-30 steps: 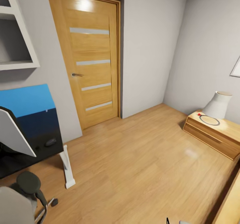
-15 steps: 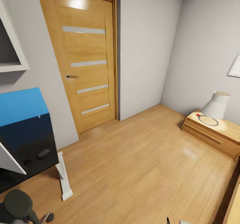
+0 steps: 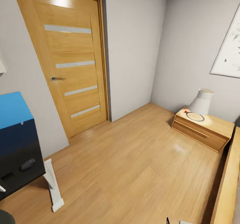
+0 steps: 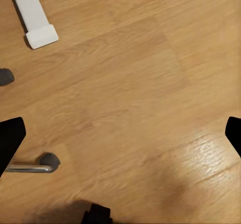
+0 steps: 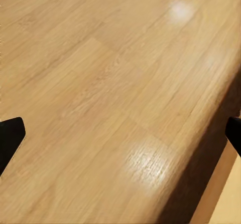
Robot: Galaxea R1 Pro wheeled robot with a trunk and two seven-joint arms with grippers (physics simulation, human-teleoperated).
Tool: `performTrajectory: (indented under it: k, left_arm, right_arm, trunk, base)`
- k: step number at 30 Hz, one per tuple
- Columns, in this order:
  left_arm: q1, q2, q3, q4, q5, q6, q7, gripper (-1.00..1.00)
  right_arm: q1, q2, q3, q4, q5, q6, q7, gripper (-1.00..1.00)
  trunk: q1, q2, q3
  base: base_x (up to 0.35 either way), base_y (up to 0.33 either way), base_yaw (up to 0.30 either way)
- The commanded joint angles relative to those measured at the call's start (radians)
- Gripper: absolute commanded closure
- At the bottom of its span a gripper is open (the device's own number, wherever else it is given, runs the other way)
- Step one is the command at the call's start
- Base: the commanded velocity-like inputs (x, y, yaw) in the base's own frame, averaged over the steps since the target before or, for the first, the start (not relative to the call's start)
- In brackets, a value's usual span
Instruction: In the bedroom, organize the workspace by keeping the computer under the desk, ensuring the monitor is on the desk, placing the keyboard on the desk next to the monitor, placing the mouse on the desk next to the keyboard, moving the folder from the swivel chair onto the desk next to the mouse, stacking the notebook on top of the folder with the pen on top of the notebook, and positioning the swivel chair next to the desk.
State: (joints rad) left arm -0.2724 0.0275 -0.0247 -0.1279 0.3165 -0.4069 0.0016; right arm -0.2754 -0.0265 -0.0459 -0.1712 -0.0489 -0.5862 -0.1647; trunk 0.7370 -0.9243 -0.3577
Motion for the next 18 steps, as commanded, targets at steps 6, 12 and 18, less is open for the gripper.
performTrajectory:
  k: [6,12,18]
  left_arm:
    - [-0.001,0.0,-0.003,0.001,0.004,-0.003,0.0,-1.0]
    - [-0.001,0.0,-0.003,0.001,0.004,-0.003,0.0,-1.0]
    - [-0.001,0.0,-0.004,0.001,0.004,-0.003,0.0,-1.0]
  right_arm:
    - [-0.001,0.0,-0.002,0.001,-0.005,-0.004,0.004,-1.0]
    - [-0.001,0.0,-0.003,0.001,-0.005,-0.004,0.004,-1.0]
    - [-0.001,0.0,-0.003,0.001,-0.005,-0.004,0.004,-1.0]
  trunk:
    - [0.001,-0.001,-0.001]
    - [0.001,-0.001,-0.001]
    - [0.001,-0.001,-0.001]
  base:
    - [0.286,0.151,-0.014]
    - [0.308,0.128,-0.003]
    - [0.32,0.043,-0.001]
